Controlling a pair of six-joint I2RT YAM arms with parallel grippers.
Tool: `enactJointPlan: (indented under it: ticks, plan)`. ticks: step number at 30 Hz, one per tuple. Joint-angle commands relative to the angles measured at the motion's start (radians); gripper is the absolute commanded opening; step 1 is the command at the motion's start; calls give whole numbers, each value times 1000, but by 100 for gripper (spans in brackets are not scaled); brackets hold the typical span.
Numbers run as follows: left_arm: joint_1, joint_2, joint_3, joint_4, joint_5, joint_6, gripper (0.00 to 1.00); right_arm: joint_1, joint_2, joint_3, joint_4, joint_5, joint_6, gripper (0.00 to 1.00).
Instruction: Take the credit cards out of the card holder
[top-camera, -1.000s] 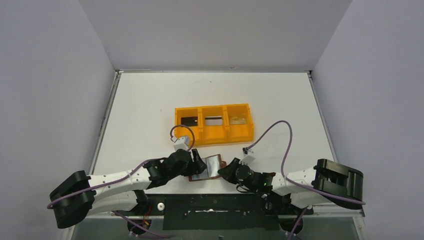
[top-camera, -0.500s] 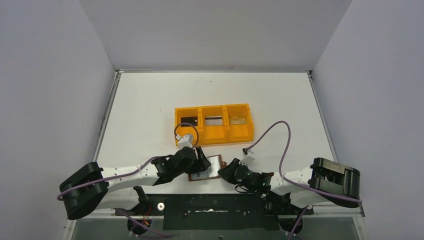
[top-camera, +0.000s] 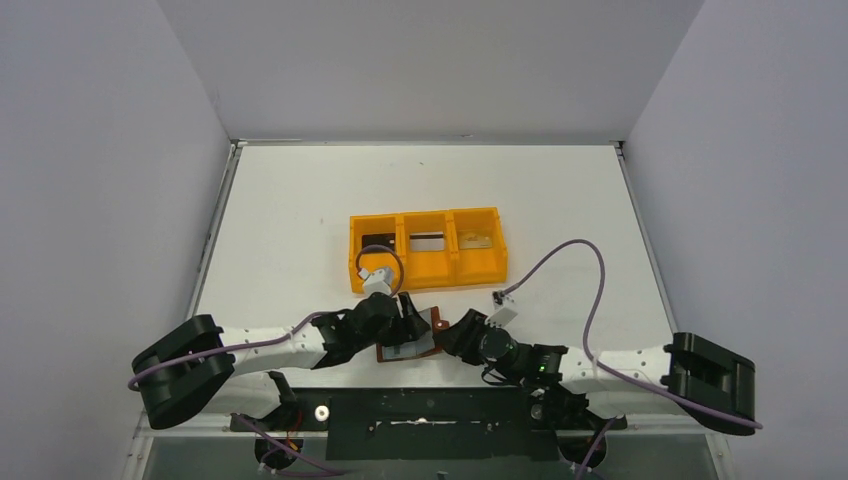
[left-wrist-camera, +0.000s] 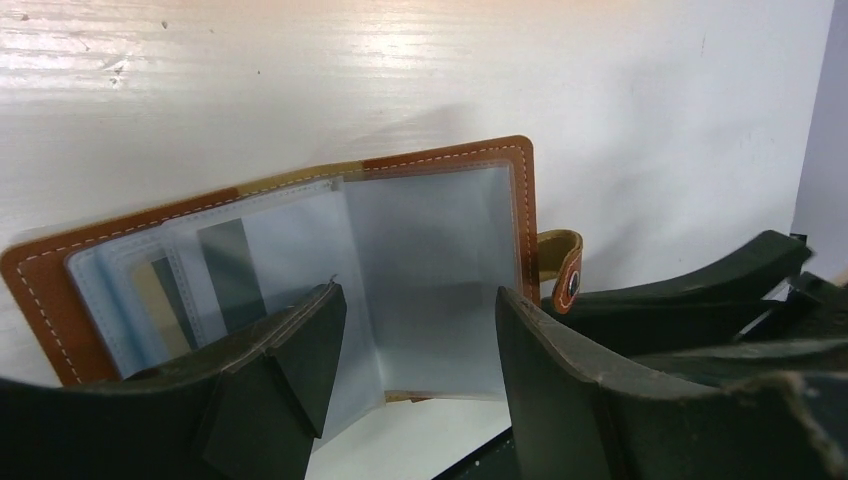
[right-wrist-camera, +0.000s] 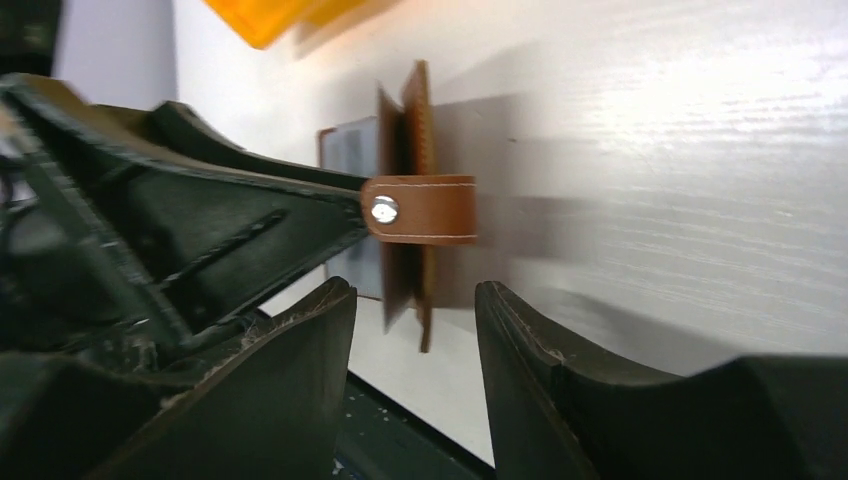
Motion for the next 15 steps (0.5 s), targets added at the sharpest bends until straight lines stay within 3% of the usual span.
enactJointPlan:
  ticks: [1,5,8,12,15]
  plan:
    - [-8,14,-35,-75,16,8,57,-13,-173,55,-114,53,-106,47]
    - [-8,33,3,-90,14,36,55,-22,-282,102,-176,35,-203,34]
    - [-10,61,32,-109,15,54,48,-29,-305,145,-200,29,-233,24]
    - [-14,76,37,-113,18,56,43,-91,-232,216,-263,-2,-220,14]
    - [-15,71,27,-108,18,54,41,-183,-132,265,-267,-119,-230,9]
